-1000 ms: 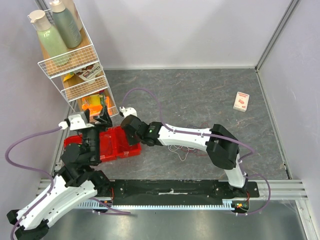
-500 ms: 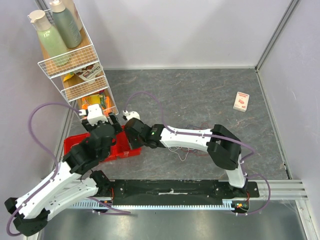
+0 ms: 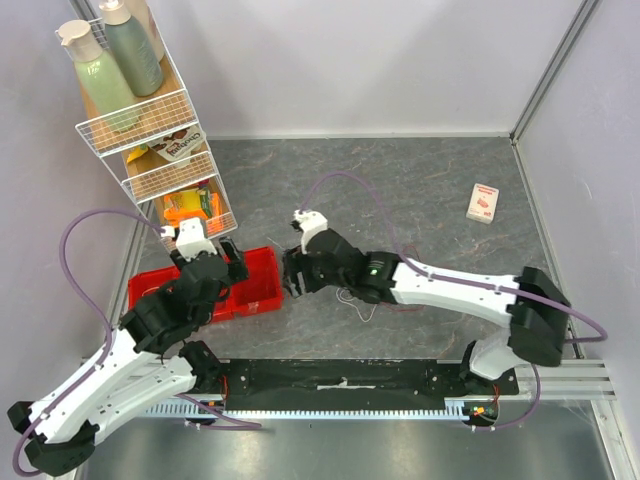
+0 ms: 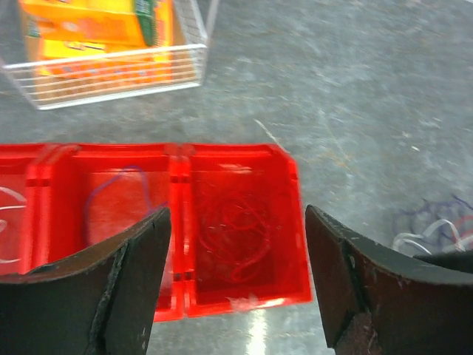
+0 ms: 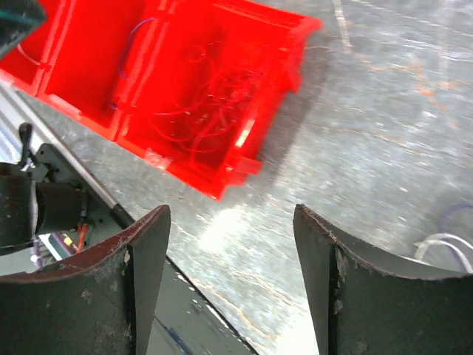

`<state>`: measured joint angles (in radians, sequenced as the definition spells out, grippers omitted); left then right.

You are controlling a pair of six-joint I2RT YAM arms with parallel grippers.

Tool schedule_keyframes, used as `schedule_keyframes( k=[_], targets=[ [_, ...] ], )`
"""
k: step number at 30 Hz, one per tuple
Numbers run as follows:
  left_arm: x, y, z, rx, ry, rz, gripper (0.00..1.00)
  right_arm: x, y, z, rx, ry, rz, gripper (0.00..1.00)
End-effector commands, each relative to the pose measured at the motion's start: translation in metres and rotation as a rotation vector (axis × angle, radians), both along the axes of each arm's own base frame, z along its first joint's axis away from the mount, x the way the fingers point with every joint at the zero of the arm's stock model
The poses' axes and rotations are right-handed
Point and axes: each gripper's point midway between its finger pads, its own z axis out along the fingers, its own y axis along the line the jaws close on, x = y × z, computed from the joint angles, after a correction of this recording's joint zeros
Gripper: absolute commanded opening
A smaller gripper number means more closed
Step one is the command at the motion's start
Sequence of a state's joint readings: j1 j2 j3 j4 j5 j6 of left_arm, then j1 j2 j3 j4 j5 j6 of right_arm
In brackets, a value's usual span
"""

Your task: Untangle the cables

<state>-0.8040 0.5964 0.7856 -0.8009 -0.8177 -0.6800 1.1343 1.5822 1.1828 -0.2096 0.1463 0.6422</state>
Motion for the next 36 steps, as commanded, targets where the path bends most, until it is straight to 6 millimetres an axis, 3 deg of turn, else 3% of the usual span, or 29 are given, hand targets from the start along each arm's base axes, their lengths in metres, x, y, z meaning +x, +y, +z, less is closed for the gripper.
schedule_keyframes(
  k=[1,4,8,10,11,14,19,24,29,31,33,36],
  targets=[
    [0.007,-0.063,0.009,-0.141,-0.003,-0.253,0.79,0.02,-0.05,0.015,0.011,-0.082,-0.098,0.74],
    [0.009,-0.119,0.019,-0.175,0.026,-0.501,0.79,0.031,-0.105,-0.001,-0.052,-0.094,-0.221,0.73],
    [0.012,-0.187,0.009,-0.188,0.116,-0.776,0.79,0.037,-0.166,-0.031,-0.104,-0.041,-0.356,0.69],
    [0.018,-0.212,-0.009,-0.195,0.184,-0.841,0.79,0.036,-0.181,-0.038,-0.087,-0.009,-0.391,0.67],
    [0.023,-0.225,-0.028,-0.203,0.251,-0.851,0.78,0.035,-0.186,-0.04,-0.077,0.001,-0.404,0.66],
    [0.02,-0.258,-0.063,-0.264,0.375,-0.939,0.71,0.029,-0.195,-0.044,-0.053,0.008,-0.427,0.65],
    [0.016,-0.27,-0.126,-0.281,0.493,-0.916,0.68,0.012,-0.193,-0.061,-0.038,0.054,-0.365,0.63],
    [-0.001,-0.292,-0.152,-0.267,0.547,-0.965,0.59,-0.001,-0.185,-0.083,-0.044,0.104,-0.281,0.59],
    [-0.015,-0.298,-0.172,-0.249,0.613,-0.956,0.38,0.001,-0.183,-0.091,-0.047,0.108,-0.288,0.59],
    [-0.015,-0.293,-0.172,-0.218,0.61,-0.95,0.14,0.005,-0.188,-0.098,-0.07,0.1,-0.314,0.6],
    [-0.014,-0.287,-0.157,-0.196,0.571,-0.944,0.07,0.01,-0.194,-0.104,-0.108,0.086,-0.345,0.61],
    [-0.014,-0.282,-0.108,-0.209,0.449,-0.991,0.06,0.016,-0.202,-0.113,-0.152,0.073,-0.391,0.61]
  ],
)
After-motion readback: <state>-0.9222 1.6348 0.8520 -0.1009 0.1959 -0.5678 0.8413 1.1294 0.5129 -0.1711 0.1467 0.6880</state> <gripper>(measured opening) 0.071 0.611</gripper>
